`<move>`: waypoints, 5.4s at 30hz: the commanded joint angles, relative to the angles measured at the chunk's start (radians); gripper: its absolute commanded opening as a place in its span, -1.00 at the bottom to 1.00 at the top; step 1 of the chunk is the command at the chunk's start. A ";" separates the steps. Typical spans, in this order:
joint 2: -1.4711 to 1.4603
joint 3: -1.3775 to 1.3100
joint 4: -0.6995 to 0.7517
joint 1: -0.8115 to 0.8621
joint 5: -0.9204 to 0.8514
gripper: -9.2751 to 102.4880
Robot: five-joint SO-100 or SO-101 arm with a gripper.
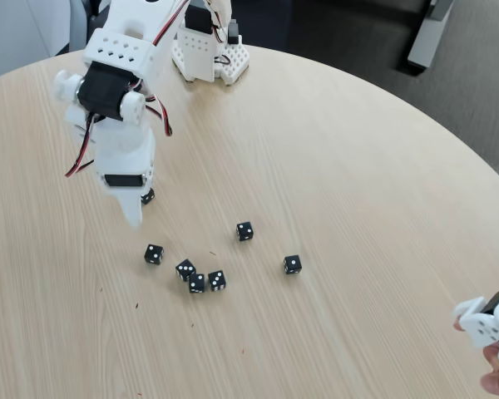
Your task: Pick up the dice with number 6
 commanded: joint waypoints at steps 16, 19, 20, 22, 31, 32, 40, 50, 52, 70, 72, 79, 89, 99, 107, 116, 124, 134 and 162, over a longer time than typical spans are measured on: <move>0.011 -0.020 -0.009 0.008 0.072 -0.41; 0.009 -0.020 -0.043 0.008 0.074 -0.42; 0.009 -0.020 -0.063 0.008 0.077 -0.42; 0.009 -0.020 -0.097 0.008 0.081 -0.42; 0.011 -0.020 -0.112 0.006 0.021 -0.44; 0.011 -0.020 -0.112 0.006 0.017 -0.45; 0.015 -0.018 -0.097 0.006 0.018 -0.46; 0.011 -0.018 0.034 0.012 -0.181 -0.52; 0.011 -0.018 0.034 0.028 -0.190 -0.52; 0.009 -0.018 0.020 0.084 -0.189 -0.37; 0.009 -0.018 0.020 0.081 -0.175 -0.37; 0.006 -0.018 0.008 0.078 -0.155 -0.36; -0.067 -0.018 -0.040 0.078 -0.149 -0.36; -0.069 -0.018 -0.041 0.055 -0.155 -0.36; -0.067 -0.018 -0.041 -0.061 -0.129 -0.36; -0.069 -0.018 -0.041 -0.066 -0.147 -0.42; -0.069 -0.018 -0.041 -0.066 -0.152 -0.50; -0.069 -0.018 -0.041 -0.066 -0.156 -0.62; -0.038 -0.020 -0.032 -0.064 -0.198 -0.83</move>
